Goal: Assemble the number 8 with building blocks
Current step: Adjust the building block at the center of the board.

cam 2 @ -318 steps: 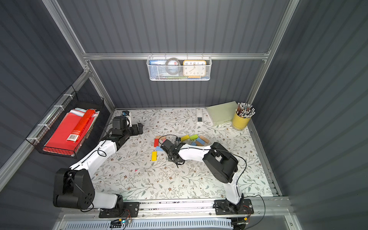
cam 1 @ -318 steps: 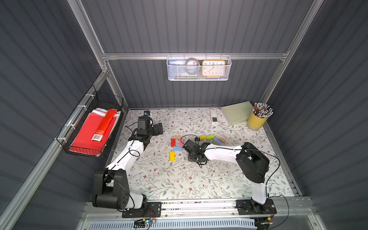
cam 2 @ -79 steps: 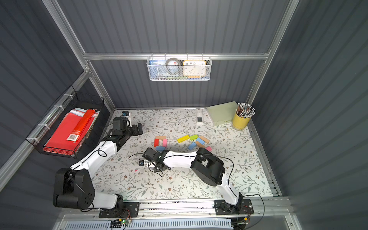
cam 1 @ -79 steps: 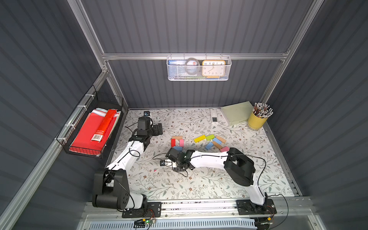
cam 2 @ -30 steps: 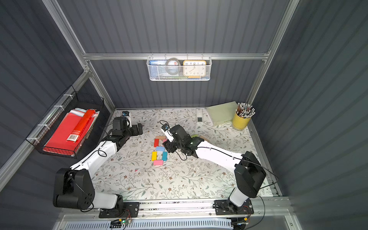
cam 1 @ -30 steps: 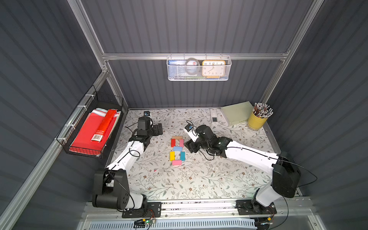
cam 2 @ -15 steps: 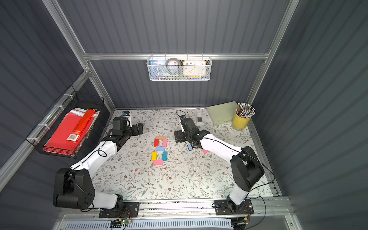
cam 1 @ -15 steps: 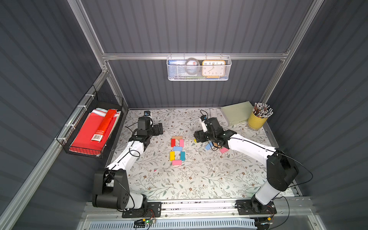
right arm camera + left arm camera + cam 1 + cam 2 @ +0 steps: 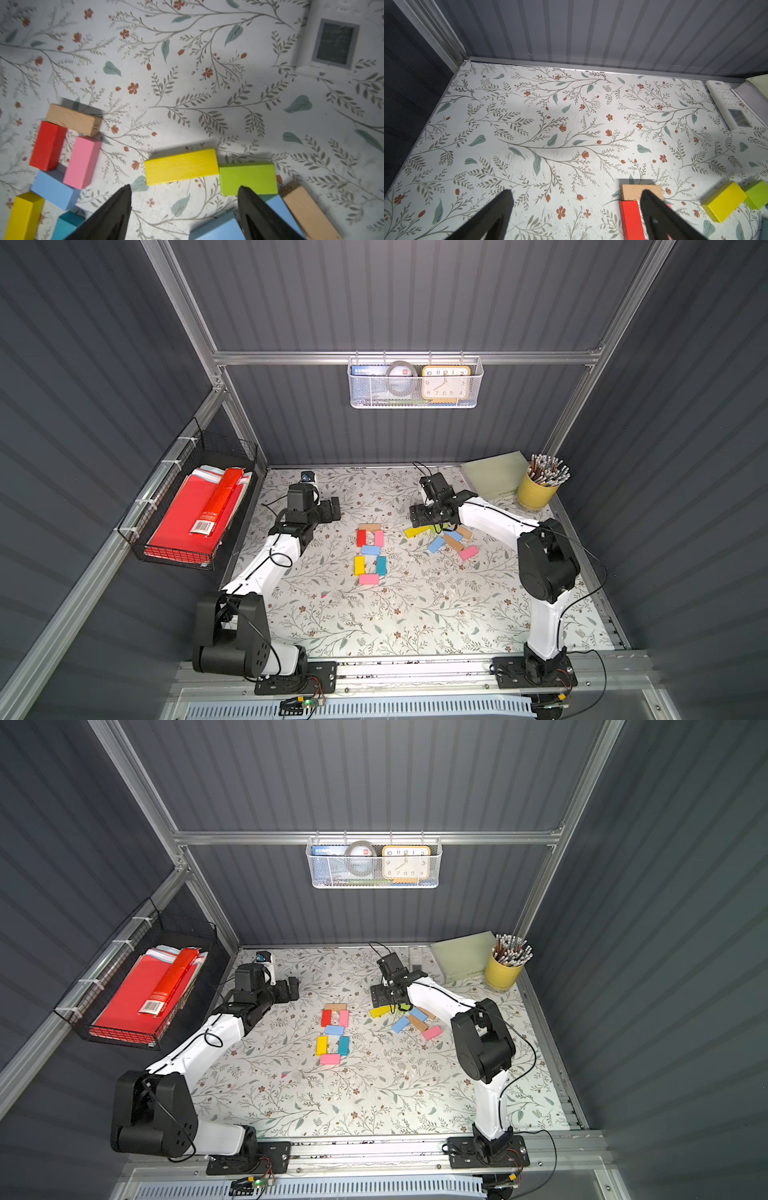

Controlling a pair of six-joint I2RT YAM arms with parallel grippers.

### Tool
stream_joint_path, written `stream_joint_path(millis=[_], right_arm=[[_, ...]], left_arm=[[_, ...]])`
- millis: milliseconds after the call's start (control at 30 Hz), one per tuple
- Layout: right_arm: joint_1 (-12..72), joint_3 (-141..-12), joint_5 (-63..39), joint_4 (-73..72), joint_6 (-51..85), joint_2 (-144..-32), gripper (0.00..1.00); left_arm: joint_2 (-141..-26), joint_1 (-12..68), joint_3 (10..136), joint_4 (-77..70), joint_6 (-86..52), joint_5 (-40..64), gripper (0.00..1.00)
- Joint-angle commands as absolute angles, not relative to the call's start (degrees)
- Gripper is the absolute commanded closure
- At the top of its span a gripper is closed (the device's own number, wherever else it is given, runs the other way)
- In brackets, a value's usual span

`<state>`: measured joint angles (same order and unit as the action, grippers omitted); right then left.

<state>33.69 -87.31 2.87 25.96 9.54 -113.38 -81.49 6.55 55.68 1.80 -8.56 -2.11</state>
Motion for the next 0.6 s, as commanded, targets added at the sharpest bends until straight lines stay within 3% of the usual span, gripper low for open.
stream_joint_path(millis=[0,167,300,567], right_arm=[[32.2,-86.6,5.4,29.0,1.5,-112.3,0.16],[30.9,-86.4,3.5,30.0,-4.4,-112.5,0.16],[31.3,-85.9,-5.0,27.6,-12.3,-112.4,0.16],[32.1,-85.0,-7.5,22.1,-34.4,-113.9,0.20]], left_arm=[[-81.2,6.2,55.0,1.3,-7.6,-1.4,0.01],[-81.3,6.2,55.2,1.3,-7.6,-1.5,0.01],[-81.5,6.3,55.1,1.4,-7.6,-1.4,0.01],[-81.5,6.2,55.0,1.5,-7.5,-1.6,0.01]])
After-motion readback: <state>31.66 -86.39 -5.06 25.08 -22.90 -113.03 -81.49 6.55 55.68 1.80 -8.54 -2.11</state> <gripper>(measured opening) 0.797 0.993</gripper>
